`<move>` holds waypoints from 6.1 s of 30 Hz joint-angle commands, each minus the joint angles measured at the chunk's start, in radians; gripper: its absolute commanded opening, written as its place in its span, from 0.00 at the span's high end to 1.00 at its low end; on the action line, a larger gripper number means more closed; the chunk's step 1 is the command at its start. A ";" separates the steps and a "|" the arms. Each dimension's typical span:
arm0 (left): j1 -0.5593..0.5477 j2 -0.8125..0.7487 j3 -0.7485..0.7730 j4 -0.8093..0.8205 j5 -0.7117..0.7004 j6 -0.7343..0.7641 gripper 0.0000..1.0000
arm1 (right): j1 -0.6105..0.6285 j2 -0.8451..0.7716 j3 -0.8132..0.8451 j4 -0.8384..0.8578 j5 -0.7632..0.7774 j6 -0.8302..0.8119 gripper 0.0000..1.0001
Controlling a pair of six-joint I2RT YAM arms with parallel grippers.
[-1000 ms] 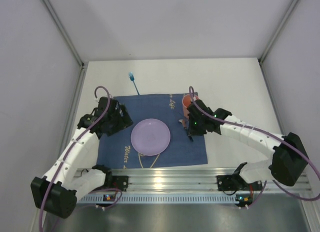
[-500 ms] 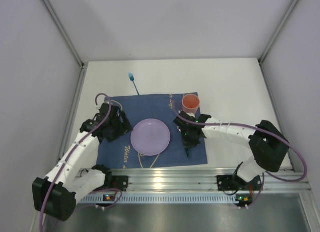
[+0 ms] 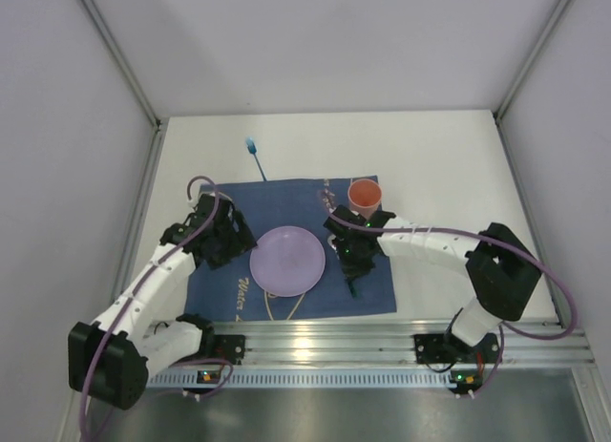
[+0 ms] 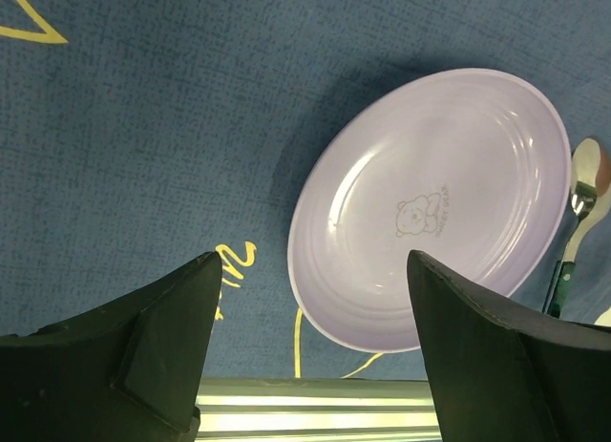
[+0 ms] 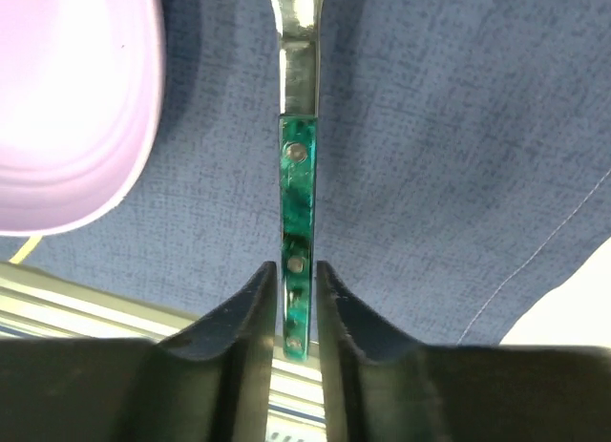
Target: Set the dinner table for one person
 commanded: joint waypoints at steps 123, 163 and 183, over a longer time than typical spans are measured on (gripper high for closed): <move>0.055 0.396 0.325 -0.144 -0.191 0.402 0.33 | -0.465 -0.495 0.154 -0.169 0.018 -0.311 0.00; 0.285 0.550 -0.504 2.010 -0.086 0.714 0.11 | -0.465 -0.997 -0.139 0.062 -0.022 -0.259 0.00; 0.285 0.539 -0.453 1.861 -0.093 0.711 0.02 | -0.313 -0.616 -0.181 0.179 -0.363 -0.336 0.00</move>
